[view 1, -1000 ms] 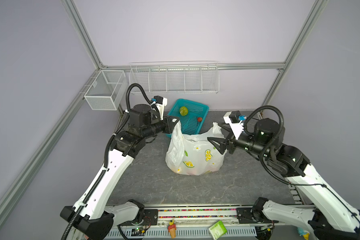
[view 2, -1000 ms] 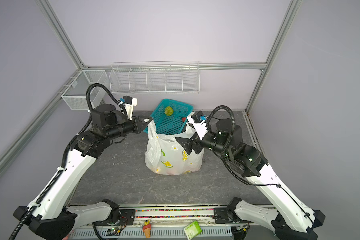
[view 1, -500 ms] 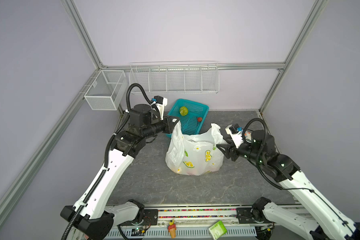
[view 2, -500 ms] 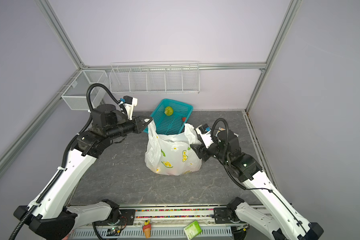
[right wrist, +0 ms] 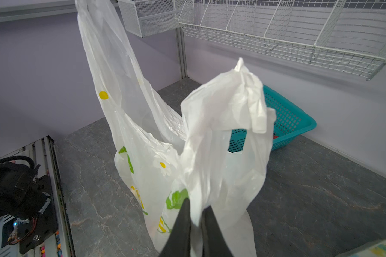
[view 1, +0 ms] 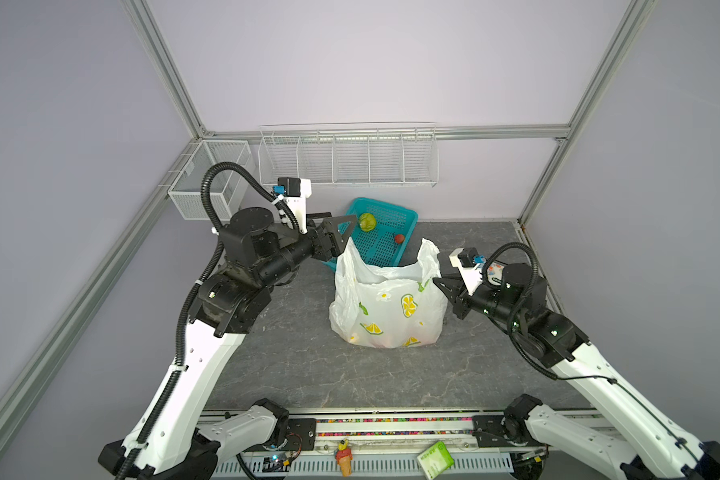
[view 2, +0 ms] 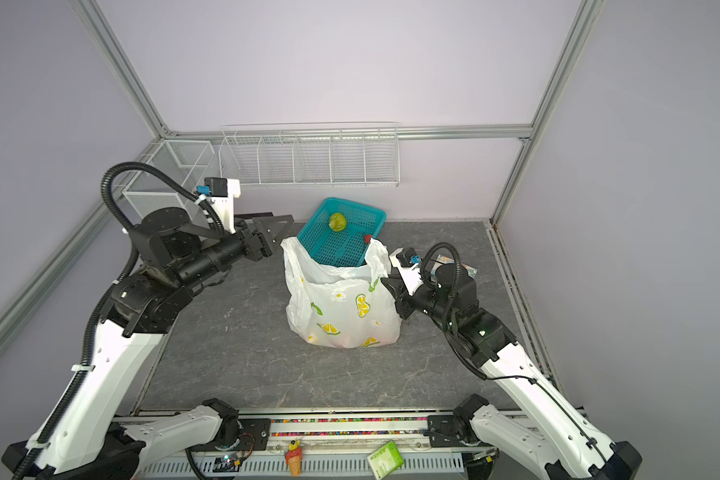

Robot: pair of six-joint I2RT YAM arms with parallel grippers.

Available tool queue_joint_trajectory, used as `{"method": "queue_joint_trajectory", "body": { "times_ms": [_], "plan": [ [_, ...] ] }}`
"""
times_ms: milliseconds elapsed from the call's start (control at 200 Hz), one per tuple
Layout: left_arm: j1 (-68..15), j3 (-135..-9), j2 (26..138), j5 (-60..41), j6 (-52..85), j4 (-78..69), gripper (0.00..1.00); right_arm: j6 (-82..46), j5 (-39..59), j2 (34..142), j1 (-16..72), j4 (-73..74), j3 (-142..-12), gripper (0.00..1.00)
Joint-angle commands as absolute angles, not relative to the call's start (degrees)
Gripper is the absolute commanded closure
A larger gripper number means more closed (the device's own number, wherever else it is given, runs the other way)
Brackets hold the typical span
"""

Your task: Place the fake fruits into the plastic bag and tie a complex knot

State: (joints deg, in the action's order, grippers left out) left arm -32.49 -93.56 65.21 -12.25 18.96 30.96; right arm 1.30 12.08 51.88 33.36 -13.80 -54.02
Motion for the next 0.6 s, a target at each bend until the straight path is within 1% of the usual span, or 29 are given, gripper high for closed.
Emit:
{"method": "queue_joint_trajectory", "body": {
  "times_ms": [0, 100, 155, 325, 470, 595],
  "plan": [
    [-38.04, -98.49, 68.94, -8.89, 14.87, 34.54, 0.27, 1.76, 13.98, 51.15, 33.05, -10.67, -53.14, 0.87],
    [-43.17, -104.47, 74.85, -9.59, 13.54, 39.09, 0.27, 1.88, 13.63, 51.15, 33.10, -10.46, -52.99, 0.87],
    [-44.40, -108.00, 78.55, -12.14, 14.12, 41.47, 0.27, 1.87, 13.64, 51.16, 33.12, -10.37, -52.87, 0.87],
    [-44.73, -114.80, 88.04, -18.85, 18.91, 44.72, 0.27, 1.76, 13.66, 50.84, 33.06, -9.36, -51.95, 0.87],
    [-44.89, -119.31, 94.67, -20.76, 19.18, 49.29, 0.26, 1.69, 13.90, 50.90, 33.13, -9.14, -51.77, 0.88],
    [-45.09, -120.63, 98.38, -25.03, 18.90, 50.18, 0.23, 2.00, 13.55, 50.90, 33.09, -9.18, -51.59, 0.88]
  ]
}}
